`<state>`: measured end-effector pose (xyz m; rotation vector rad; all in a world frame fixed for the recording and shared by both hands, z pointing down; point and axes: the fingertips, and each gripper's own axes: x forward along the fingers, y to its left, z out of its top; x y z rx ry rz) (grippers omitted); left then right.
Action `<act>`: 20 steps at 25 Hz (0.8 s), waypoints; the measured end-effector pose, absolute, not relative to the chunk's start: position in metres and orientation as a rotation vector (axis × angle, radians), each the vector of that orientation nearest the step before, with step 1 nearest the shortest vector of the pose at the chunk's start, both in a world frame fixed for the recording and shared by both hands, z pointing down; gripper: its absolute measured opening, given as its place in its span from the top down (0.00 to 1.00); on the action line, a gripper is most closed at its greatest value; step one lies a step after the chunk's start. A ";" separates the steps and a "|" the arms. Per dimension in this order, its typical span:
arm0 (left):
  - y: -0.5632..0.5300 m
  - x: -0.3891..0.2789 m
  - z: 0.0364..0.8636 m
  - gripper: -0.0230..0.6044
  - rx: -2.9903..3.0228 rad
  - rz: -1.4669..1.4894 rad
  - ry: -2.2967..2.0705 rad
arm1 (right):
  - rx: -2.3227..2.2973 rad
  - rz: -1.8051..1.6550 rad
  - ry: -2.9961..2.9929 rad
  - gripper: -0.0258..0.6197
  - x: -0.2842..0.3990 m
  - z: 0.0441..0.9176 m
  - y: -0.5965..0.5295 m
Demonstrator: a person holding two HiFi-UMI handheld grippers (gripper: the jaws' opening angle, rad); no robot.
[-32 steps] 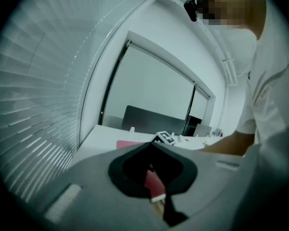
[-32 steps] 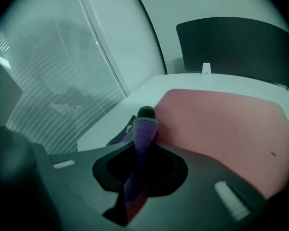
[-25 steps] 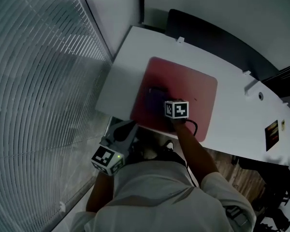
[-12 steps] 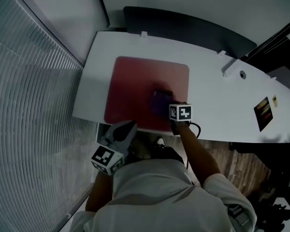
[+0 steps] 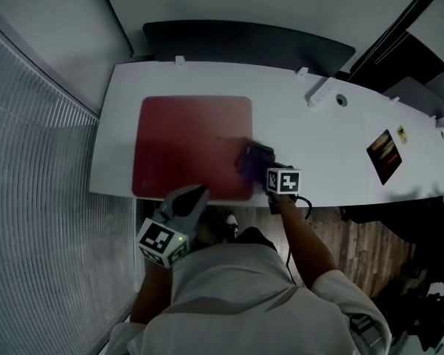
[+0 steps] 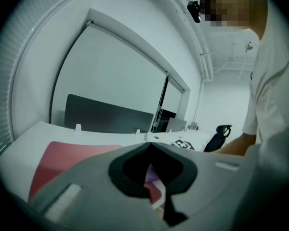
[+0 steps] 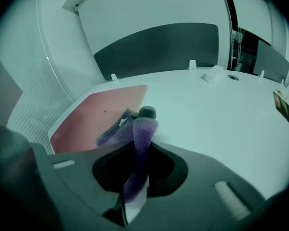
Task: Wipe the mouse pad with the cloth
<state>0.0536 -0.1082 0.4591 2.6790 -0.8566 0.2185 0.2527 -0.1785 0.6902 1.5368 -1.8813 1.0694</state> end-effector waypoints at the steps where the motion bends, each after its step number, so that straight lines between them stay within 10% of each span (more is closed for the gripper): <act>1: -0.106 0.059 0.460 0.96 2.682 0.222 -0.848 | 1.555 1.074 -1.867 0.88 0.262 0.691 -0.172; 11: -0.095 0.057 0.455 0.96 2.693 0.234 -0.826 | 1.716 1.001 -1.960 0.88 0.290 0.616 -0.136; 20: -0.098 -0.030 0.447 0.96 2.668 0.210 -0.934 | 1.593 0.837 -2.404 0.88 0.153 0.512 -0.162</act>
